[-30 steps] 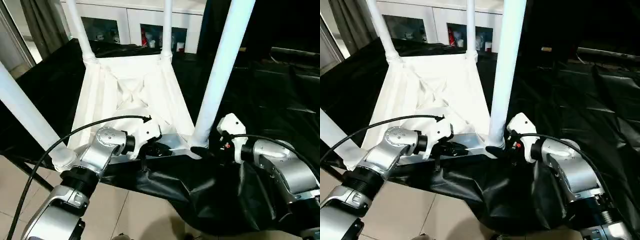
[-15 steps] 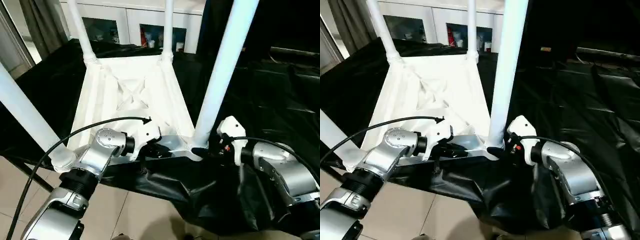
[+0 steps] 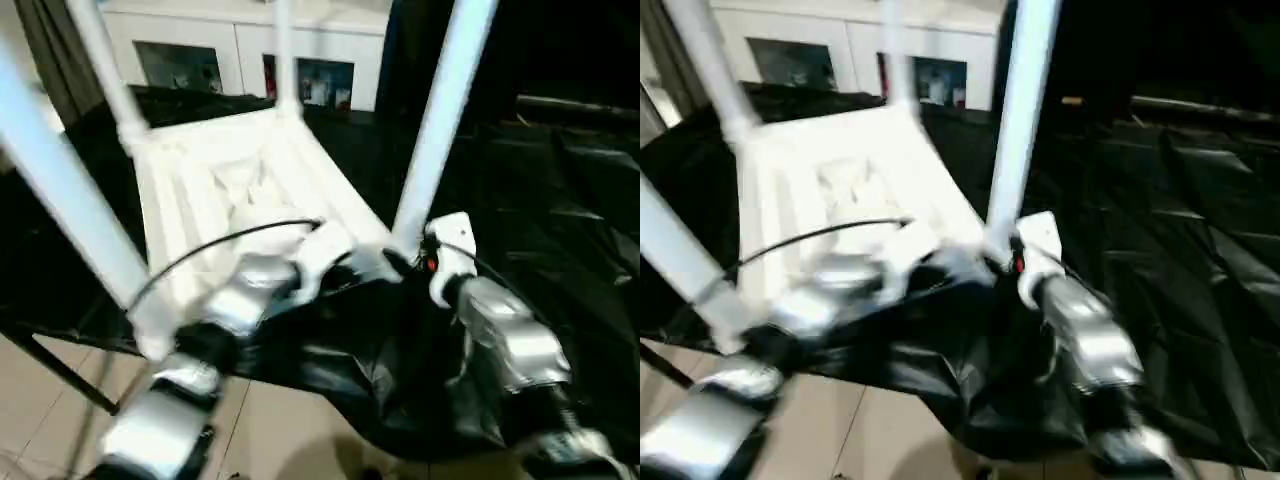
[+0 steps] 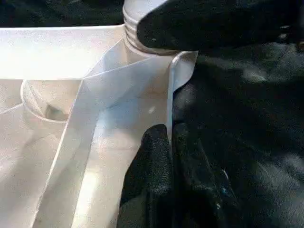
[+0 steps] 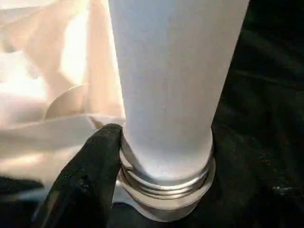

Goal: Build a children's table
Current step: Rotate leg to tighten

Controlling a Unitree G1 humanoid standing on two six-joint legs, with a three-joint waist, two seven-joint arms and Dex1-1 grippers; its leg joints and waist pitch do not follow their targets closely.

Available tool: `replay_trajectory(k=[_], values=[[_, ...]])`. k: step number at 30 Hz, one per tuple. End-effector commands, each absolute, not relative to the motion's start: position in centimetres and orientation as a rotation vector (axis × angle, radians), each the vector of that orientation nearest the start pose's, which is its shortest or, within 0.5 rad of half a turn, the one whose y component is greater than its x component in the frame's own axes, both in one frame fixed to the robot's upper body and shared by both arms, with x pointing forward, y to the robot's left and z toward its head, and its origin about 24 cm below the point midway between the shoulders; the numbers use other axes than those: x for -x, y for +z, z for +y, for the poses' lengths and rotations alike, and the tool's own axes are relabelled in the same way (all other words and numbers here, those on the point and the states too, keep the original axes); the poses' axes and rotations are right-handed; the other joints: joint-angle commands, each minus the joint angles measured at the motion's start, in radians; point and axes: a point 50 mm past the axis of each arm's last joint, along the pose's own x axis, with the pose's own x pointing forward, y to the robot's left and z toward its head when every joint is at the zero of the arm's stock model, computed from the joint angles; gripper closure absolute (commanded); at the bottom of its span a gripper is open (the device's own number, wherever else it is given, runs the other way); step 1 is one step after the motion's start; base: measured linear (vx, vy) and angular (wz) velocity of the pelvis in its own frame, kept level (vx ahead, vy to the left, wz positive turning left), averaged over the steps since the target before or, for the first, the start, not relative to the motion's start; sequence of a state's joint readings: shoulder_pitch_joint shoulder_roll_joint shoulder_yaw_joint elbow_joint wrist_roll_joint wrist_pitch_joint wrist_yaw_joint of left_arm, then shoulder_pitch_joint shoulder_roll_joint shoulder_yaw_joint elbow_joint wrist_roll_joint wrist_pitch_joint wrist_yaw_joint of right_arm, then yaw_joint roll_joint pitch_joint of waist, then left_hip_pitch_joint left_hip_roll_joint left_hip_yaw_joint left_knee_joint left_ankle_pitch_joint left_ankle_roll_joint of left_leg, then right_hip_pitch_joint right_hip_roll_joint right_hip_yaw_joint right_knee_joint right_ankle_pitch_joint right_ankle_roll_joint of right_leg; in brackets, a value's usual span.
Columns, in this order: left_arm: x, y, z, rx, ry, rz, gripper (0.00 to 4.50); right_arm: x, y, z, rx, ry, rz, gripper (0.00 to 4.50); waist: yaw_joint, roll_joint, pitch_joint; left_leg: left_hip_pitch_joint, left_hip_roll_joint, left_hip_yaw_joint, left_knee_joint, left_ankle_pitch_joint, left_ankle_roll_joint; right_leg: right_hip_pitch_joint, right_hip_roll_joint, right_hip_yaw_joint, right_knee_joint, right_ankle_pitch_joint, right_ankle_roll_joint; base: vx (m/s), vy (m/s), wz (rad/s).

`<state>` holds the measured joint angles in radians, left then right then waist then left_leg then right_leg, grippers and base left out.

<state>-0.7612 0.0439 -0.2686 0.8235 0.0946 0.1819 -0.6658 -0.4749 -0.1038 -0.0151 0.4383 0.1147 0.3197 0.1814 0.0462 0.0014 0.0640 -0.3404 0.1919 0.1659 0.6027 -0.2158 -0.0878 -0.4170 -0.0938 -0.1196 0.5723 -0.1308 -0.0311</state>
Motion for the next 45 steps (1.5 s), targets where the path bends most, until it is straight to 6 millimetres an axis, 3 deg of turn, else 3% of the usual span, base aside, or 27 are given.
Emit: replay_trajectory(k=[1, 4, 6, 7, 11, 12, 17, 20, 22, 23, 29, 35, 45], values=[[-35.3, 6.2, 3.8, -0.319, -0.921, 0.322, 4.50, -33.2, 2.8, -12.6, -0.045, 0.214, 0.377, 1.83, 0.002, -0.011, -0.068, -0.013, 0.011, -0.003, -0.069, -0.137, 0.077, 0.061, -0.050, 0.035, -0.094, -0.492, -0.055, 0.000, 0.000, 0.00], [-35.3, 6.4, 3.1, -0.324, -0.944, 0.300, 4.50, -33.5, 3.6, -10.7, -0.056, 0.275, 0.328, 1.83, 0.003, -0.011, -0.070, -0.016, 0.015, -0.003, -0.071, -0.110, 0.093, 0.064, -0.051, 0.042, -0.080, -0.409, -0.093, 0.000, 0.000, 0.00], [-35.3, 6.5, 3.1, -0.325, -0.951, 0.297, 4.50, -33.5, 3.8, -10.4, -0.059, 0.292, 0.314, 1.83, 0.002, -0.016, -0.071, -0.017, 0.015, -0.002, -0.070, -0.105, 0.100, 0.066, -0.051, 0.043, -0.076, -0.386, -0.104, 0.000, 0.000, 0.00], [-35.2, 6.6, 3.1, -0.326, -0.980, 0.279, 4.50, -33.5, 4.2, -10.2, -0.056, 0.319, 0.287, 1.50, 0.004, -0.018, -0.071, -0.017, 0.015, -0.002, -0.070, -0.097, 0.108, 0.068, -0.052, 0.045, -0.073, -0.371, -0.115, 0.000, 0.000, 0.00], [-35.0, 6.7, 3.5, -0.328, -1.027, 0.259, 4.50, -33.5, 5.2, -10.6, -0.027, 0.371, 0.236, 1.08, 0.005, -0.017, -0.068, -0.017, 0.015, 0.000, -0.071, -0.101, 0.122, 0.068, -0.053, 0.046, -0.073, -0.375, -0.122, 0.000, 0.000, 0.00], [-34.8, 6.7, 3.7, -0.325, -1.057, 0.246, 4.50, -33.4, 5.8, -11.0, 0.001, 0.424, 0.210, 0.94, 0.008, -0.023, -0.066, -0.016, 0.015, 0.000, -0.072, -0.110, 0.126, 0.069, -0.052, 0.045, -0.075, -0.394, -0.114, 0.000, 0.000, 0.00], [-34.2, 6.9, 4.4, -0.334, -1.153, 0.206, 4.50, -32.6, 7.1, -13.0, 0.084, 0.565, 0.192, 0.60, 0.011, -0.023, -0.063, -0.017, 0.020, -0.001, -0.073, -0.120, 0.135, 0.069, -0.053, 0.046, -0.077, -0.419, -0.099, 0.000, 0.000, 0.00], [-33.6, 6.9, 5.5, -0.359, -1.232, 0.200, 4.50, -31.3, 7.7, -15.4, 0.195, 0.709, 0.237, 0.33, 0.018, -0.022, -0.061, -0.016, 0.024, -0.002, -0.074, -0.119, 0.141, 0.069, -0.053, 0.049, -0.076, -0.415, -0.095, 0.000, 0.000, 0.00], [-33.2, 6.9, 6.3, -0.368, -1.285, 0.202, 4.50, -30.3, 8.0, -16.9, 0.250, 0.787, 0.283, 0.18, 0.023, -0.020, -0.060, -0.010, 0.027, 0.001, -0.074, -0.129, 0.141, 0.061, -0.054, 0.052, -0.076, -0.414, -0.106, 0.000, 0.000, 0.00], [-33.2, 6.9, 6.3, -0.368, -1.285, 0.202, 4.50, -30.3, 8.0, -16.9, 0.250, 0.787, 0.283, 0.08, 0.028, -0.020, -0.062, -0.012, 0.029, -0.001, -0.074, -0.124, 0.139, 0.065, -0.056, 0.052, -0.072, -0.401, -0.115, 0.000, 0.000, 0.00], [-32.1, 7.2, 7.3, -0.373, -1.386, 0.195, 4.50, -29.5, 8.0, -17.8, 0.334, 0.871, 0.337, 0.08, 0.035, -0.019, -0.062, -0.013, 0.030, 0.000, -0.075, -0.134, 0.114, 0.062, -0.059, 0.052, -0.074, -0.428, -0.116, 0.000, 0.000, 0.00], [-31.5, 7.4, 7.6, -0.373, -1.434, 0.201, 4.50, -29.7, 7.9, -17.1, 0.300, 0.892, 0.334, 0.08, 0.039, -0.018, -0.066, -0.018, 0.033, 0.001, -0.074, -0.097, 0.115, 0.061, -0.057, 0.055, -0.060, -0.336, -0.149, 0.000, 0.000, 0.00], [-31.5, 7.5, 7.9, -0.378, -1.429, 0.211, 4.50, -29.7, 7.7, -17.2, 0.289, 0.902, 0.344, 0.98, 0.039, -0.017, -0.067, -0.018, 0.032, 0.001, -0.073, -0.100, 0.106, 0.062, -0.057, 0.056, -0.061, -0.337, -0.143, 0.000, 0.000, 0.00]])
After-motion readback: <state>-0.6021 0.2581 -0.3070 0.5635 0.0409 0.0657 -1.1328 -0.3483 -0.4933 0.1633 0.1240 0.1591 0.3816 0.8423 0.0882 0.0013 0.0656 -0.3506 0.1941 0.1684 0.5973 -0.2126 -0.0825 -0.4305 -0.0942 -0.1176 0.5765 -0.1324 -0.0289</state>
